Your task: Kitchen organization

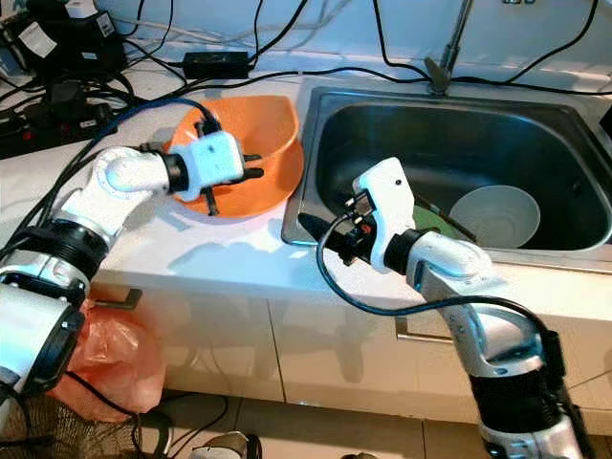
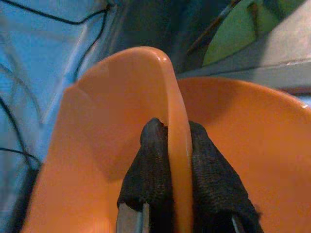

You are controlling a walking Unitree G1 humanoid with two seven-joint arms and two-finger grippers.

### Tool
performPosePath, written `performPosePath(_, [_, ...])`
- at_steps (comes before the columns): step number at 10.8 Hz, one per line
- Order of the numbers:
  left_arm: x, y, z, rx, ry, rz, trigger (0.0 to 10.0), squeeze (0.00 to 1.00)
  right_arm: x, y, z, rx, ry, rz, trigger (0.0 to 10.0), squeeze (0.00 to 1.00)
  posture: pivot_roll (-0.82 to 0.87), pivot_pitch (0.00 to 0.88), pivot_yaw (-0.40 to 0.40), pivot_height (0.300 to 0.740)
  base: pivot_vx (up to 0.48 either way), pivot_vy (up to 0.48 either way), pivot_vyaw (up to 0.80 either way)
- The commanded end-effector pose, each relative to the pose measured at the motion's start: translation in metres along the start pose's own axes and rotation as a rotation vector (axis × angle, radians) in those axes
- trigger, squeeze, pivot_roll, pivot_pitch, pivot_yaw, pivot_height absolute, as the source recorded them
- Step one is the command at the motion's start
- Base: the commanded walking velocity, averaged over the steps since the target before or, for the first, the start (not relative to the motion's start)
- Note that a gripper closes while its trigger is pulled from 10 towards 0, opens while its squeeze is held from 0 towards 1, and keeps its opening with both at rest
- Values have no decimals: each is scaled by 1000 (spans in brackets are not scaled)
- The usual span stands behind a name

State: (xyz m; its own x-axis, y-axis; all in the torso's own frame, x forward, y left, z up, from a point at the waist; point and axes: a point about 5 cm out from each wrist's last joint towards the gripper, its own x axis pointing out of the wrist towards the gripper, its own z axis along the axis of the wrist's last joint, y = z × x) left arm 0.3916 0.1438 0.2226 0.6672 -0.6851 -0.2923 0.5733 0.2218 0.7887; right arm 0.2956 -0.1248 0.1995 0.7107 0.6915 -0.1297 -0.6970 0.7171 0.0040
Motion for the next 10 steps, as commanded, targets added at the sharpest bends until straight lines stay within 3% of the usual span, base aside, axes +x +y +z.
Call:
performPosePath(1, [-2,-3,-5,66,19,25,0,0,-1,-8,8,12,-36,-46,10000,0,88,82,25,740,0,0,0])
performPosePath(2, [-3,-1,-1,111,-9,90,0,0,-1,-13,10,46,-52,-81,10000,0,91,82,24,740,0,0,0])
performPosePath(4, [-10,1,7,326,-87,260,0,0,1,-26,15,156,-106,-162,10000,0,97,79,21,740,0,0,0])
performPosePath(6, [-16,3,17,421,-168,354,0,0,2,-32,18,242,-149,-188,10000,0,101,78,18,740,0,0,0])
performPosePath(8, [-12,-4,26,490,-240,382,0,0,3,-39,27,333,-222,-223,10000,0,104,77,14,740,0,0,0])
performPosePath(10, [-2,-23,31,535,-300,333,0,0,3,-46,45,461,-366,-229,10000,0,100,76,14,740,0,0,0])
